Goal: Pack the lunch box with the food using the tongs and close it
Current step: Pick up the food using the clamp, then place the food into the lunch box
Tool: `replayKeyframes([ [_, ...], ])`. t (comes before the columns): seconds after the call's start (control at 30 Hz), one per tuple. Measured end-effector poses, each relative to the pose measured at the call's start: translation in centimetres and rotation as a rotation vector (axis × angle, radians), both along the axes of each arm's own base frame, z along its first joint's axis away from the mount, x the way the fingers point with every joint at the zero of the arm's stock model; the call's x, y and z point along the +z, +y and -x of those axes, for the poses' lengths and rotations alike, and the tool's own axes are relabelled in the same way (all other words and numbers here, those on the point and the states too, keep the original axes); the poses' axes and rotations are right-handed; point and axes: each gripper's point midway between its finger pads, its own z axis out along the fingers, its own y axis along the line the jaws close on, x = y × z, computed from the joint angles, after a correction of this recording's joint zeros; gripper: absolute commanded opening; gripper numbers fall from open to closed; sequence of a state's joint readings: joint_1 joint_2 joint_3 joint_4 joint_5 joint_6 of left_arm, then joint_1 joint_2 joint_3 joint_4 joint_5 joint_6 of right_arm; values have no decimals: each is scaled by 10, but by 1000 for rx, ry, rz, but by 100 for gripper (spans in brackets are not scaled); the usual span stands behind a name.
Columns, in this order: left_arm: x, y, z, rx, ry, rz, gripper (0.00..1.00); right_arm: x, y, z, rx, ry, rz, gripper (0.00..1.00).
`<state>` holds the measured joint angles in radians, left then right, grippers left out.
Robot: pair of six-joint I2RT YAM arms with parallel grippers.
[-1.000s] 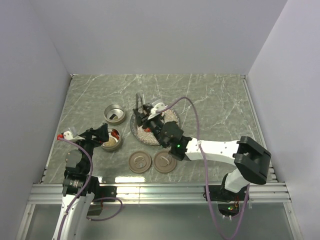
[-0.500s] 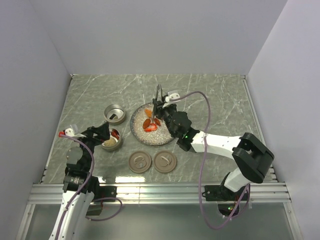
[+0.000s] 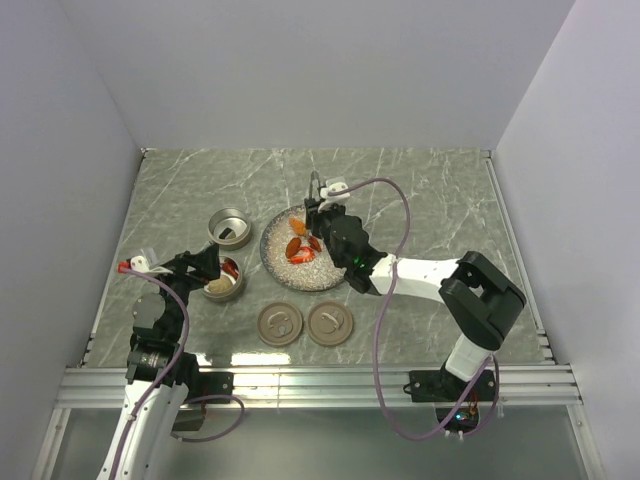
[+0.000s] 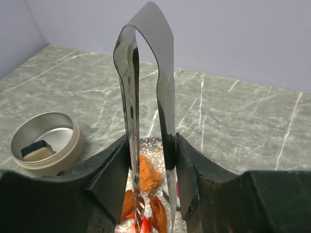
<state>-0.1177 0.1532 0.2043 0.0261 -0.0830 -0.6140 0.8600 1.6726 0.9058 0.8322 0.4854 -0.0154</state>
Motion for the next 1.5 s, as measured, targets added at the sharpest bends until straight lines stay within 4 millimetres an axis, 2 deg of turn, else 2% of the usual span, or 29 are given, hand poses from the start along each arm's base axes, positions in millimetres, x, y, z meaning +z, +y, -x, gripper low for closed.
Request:
replayKeyframes([
  [0.47,1,0,0,0,-5,1,99,-17,-5,-18,-21,50,-27,43],
  [0.6,2,0,1,0,-8,1,99,-20,-1,-20,-15,58,-36,34],
  [0.7,2,0,1,0,-9,1,99,-22,3,-24,-14,59,-36,22],
  [0.87,3,0,1,0,-14,2,99,-21,3,-24,-13,60,-34,19],
  [1.0,3,0,1,0,-14,2,99,-9,-2,-14,-8,53,-28,19],
  [1.13,4,0,2,0,-17,2,99,28,2,6,22,-1,-62,18],
  [1.2,5,0,2,0,-19,2,99,49,10,20,58,-33,-95,18],
  [1.3,4,0,2,0,-19,2,99,68,25,35,122,-68,-132,18],
  [1.5,4,0,2,0,-18,2,99,70,71,62,269,-69,-136,18],
])
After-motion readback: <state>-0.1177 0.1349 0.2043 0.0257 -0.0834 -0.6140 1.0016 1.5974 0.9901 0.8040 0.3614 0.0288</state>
